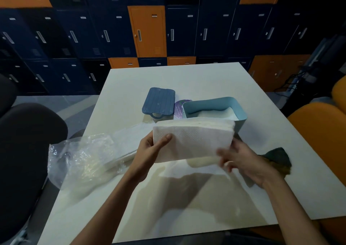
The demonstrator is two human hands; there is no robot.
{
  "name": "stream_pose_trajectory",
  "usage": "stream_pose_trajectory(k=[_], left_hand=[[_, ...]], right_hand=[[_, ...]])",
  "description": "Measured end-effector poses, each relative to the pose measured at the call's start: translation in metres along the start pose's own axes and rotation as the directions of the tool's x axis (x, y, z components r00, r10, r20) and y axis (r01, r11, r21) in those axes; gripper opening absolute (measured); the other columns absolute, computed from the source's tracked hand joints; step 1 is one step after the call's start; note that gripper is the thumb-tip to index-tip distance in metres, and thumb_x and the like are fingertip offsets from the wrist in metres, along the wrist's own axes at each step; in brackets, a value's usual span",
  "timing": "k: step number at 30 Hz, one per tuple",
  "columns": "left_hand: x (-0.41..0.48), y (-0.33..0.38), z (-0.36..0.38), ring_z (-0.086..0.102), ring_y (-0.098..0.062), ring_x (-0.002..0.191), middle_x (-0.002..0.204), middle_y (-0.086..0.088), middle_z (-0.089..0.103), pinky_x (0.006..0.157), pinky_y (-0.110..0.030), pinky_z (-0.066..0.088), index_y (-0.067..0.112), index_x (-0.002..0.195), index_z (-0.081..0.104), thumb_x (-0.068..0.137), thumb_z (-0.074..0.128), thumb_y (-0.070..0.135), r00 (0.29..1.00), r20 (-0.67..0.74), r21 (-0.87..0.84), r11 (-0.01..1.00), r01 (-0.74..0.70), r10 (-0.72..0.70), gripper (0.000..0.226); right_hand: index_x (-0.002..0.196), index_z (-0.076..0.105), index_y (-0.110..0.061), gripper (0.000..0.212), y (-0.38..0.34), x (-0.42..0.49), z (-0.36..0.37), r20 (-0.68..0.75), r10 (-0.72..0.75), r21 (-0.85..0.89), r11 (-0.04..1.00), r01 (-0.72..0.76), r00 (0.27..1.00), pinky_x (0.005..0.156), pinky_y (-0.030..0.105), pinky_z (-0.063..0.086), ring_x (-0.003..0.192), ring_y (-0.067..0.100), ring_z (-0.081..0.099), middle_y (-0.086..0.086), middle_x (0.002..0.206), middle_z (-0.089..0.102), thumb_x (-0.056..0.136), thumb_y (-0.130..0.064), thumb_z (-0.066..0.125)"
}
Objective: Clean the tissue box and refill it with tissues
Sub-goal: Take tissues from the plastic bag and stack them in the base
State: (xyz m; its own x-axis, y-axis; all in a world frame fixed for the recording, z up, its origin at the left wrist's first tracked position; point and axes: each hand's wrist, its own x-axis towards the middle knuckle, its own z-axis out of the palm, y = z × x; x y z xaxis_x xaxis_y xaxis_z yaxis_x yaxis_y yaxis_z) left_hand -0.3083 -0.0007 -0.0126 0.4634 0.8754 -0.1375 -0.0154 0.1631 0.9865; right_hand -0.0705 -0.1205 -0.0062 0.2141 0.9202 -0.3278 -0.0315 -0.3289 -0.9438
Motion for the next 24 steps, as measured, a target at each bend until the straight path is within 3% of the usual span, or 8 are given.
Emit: stream_pose_trajectory(k=[1, 2, 3, 8, 12, 18, 21, 24], left_hand=[[0.0, 0.0, 0.0, 0.068, -0.019, 0.094, 0.104, -0.003, 0.072, 0.074, -0.03, 0.056, 0.017, 0.111, 0.066, 0.088, 0.064, 0.03, 1.0, 0.0, 0.015, 1.0, -0.009, 0.009, 0.026], [0.0, -0.001, 0.001, 0.068, -0.019, 0.095, 0.104, -0.003, 0.072, 0.075, -0.03, 0.056, 0.018, 0.112, 0.066, 0.089, 0.064, 0.03, 1.0, -0.001, 0.029, 0.999, -0.019, 0.02, 0.026], [0.0, -0.001, 0.001, 0.068, -0.02, 0.095, 0.105, -0.003, 0.072, 0.076, -0.032, 0.057, 0.018, 0.112, 0.065, 0.088, 0.064, 0.03, 1.0, -0.003, 0.035, 0.999, -0.031, 0.031, 0.027], [-0.001, -0.009, -0.001, 0.067, -0.019, 0.092, 0.103, -0.005, 0.071, 0.076, -0.03, 0.056, 0.018, 0.11, 0.062, 0.082, 0.072, 0.021, 0.993, -0.027, 0.033, 0.993, -0.113, 0.114, 0.03], [-0.003, -0.029, -0.002, 0.062, -0.017, 0.085, 0.095, -0.004, 0.067, 0.077, -0.031, 0.052, 0.022, 0.107, 0.057, 0.073, 0.069, 0.017, 0.992, -0.039, 0.119, 0.986, -0.116, 0.122, 0.037], [-0.004, -0.037, -0.003, 0.059, -0.013, 0.084, 0.094, 0.001, 0.064, 0.072, -0.026, 0.05, 0.025, 0.105, 0.055, 0.062, 0.068, 0.023, 0.989, -0.058, 0.114, 0.985, -0.128, 0.135, 0.046], [-0.007, -0.042, 0.001, 0.061, -0.012, 0.085, 0.095, 0.001, 0.066, 0.07, -0.023, 0.05, 0.022, 0.109, 0.054, 0.067, 0.064, 0.01, 0.989, -0.053, 0.128, 0.983, -0.131, 0.139, 0.045], [-0.014, -0.052, 0.002, 0.062, -0.004, 0.097, 0.104, 0.015, 0.067, 0.077, -0.02, 0.051, 0.024, 0.12, 0.053, 0.068, 0.058, 0.005, 0.99, -0.032, 0.199, 0.972, -0.125, 0.134, 0.055]], right_hand=[[0.122, 0.05, -0.019, 0.069, 0.001, 0.004, 0.001, -0.097, -0.029, -0.246, 0.969, 0.004, 0.995, 0.075, 0.03, 0.051, 0.094, 0.017, 0.06, 0.003, 0.114, 0.06, 0.064, -0.034, 0.086], [0.12, 0.047, -0.023, 0.067, 0.004, 0.008, 0.002, -0.174, -0.081, -0.375, 0.927, 0.01, 0.981, 0.084, 0.033, 0.05, 0.101, 0.015, 0.057, -0.001, 0.116, 0.059, 0.066, -0.03, 0.086], [0.119, 0.047, -0.026, 0.065, 0.007, 0.013, 0.002, -0.21, -0.116, -0.4, 0.916, 0.023, 0.971, 0.091, 0.036, 0.049, 0.105, 0.015, 0.056, -0.004, 0.116, 0.059, 0.067, -0.028, 0.085], [0.115, 0.056, -0.026, 0.051, 0.022, 0.018, 0.003, -0.182, -0.147, -0.213, 0.971, 0.107, 0.972, 0.092, 0.038, 0.052, 0.105, 0.015, 0.061, -0.011, 0.108, 0.063, 0.072, -0.016, 0.082], [0.112, 0.058, -0.021, 0.047, 0.036, 0.017, 0.01, -0.215, -0.092, -0.122, 0.99, 0.067, 0.972, 0.078, 0.025, 0.055, 0.101, 0.015, 0.065, -0.006, 0.104, 0.067, 0.072, -0.009, 0.081], [0.101, 0.058, -0.025, 0.047, 0.029, 0.012, 0.016, -0.255, -0.255, -0.143, 0.964, 0.225, 0.933, 0.071, 0.021, 0.056, 0.079, -0.007, 0.064, -0.011, 0.09, 0.064, 0.074, 0.01, 0.074], [0.103, 0.058, -0.027, 0.047, 0.037, 0.014, 0.016, -0.229, -0.262, -0.151, 0.961, 0.231, 0.937, 0.075, 0.026, 0.056, 0.087, 0.003, 0.064, -0.004, 0.098, 0.065, 0.074, 0.005, 0.075], [0.105, 0.057, -0.025, 0.041, 0.052, 0.014, 0.018, -0.279, -0.196, -0.135, 0.977, 0.163, 0.94, 0.071, 0.018, 0.056, 0.092, 0.014, 0.064, -0.004, 0.097, 0.066, 0.082, 0.007, 0.065]])
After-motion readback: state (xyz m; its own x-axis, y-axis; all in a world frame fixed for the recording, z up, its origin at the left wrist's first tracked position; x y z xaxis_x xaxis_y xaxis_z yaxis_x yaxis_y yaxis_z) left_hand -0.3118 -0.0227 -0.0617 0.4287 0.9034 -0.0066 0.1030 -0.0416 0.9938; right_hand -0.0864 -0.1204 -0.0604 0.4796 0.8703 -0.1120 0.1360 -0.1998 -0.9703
